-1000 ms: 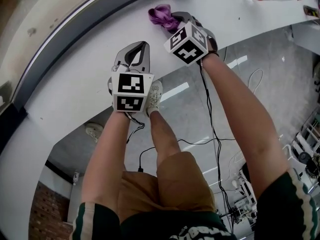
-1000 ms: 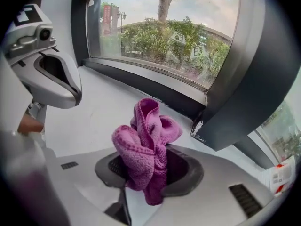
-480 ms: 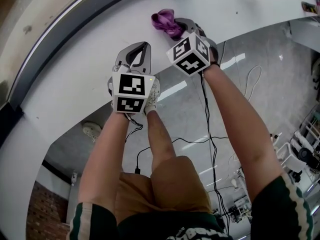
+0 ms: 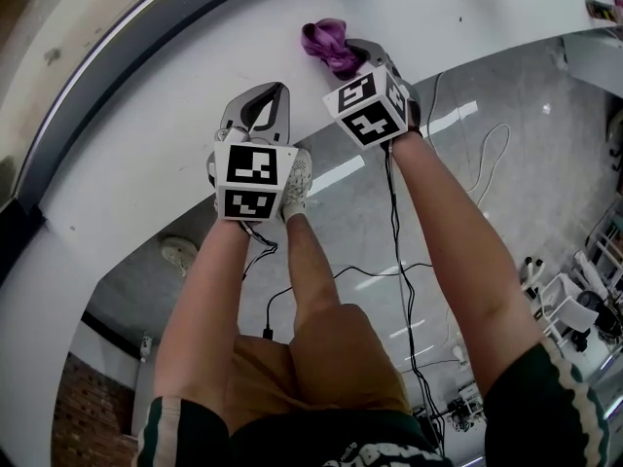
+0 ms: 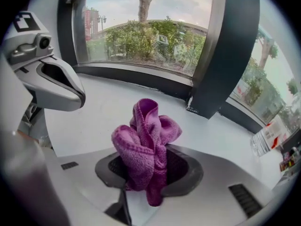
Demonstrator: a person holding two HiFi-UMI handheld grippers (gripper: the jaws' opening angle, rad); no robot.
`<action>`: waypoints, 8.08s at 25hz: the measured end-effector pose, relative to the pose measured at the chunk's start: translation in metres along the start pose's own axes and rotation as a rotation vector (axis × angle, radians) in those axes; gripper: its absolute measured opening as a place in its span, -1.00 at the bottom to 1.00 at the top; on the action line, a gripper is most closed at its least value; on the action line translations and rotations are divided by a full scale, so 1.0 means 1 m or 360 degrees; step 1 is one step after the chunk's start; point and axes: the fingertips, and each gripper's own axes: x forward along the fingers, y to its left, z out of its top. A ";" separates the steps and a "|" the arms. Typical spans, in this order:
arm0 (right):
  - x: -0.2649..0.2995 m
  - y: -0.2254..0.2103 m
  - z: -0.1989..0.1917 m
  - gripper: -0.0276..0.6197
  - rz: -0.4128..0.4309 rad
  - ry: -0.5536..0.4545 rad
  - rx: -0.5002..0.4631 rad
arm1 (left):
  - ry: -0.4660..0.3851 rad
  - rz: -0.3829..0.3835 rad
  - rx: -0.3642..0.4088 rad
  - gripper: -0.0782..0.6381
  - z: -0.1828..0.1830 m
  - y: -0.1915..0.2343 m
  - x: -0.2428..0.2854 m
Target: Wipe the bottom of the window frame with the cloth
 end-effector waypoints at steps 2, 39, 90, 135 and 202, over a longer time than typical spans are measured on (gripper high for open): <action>0.001 0.002 -0.002 -0.41 -0.0016 0.0028 0.0063 | 0.0003 0.0002 -0.0008 -0.77 -0.003 0.001 -0.004; 0.009 0.123 0.032 -0.41 -0.0144 0.0133 0.0323 | -0.0046 0.0136 -0.0111 -0.77 -0.082 0.099 -0.119; 0.051 0.405 0.173 -0.40 0.0404 0.0074 0.0042 | -0.0119 0.0481 -0.0314 -0.77 -0.183 0.251 -0.270; 0.076 0.646 0.270 -0.40 0.0838 0.0114 -0.0437 | -0.0161 0.0911 -0.0787 -0.77 -0.330 0.334 -0.444; -0.554 0.419 0.526 -0.41 0.0786 -0.1697 -0.0462 | -0.1056 0.0740 0.0202 -0.77 0.190 0.115 -0.754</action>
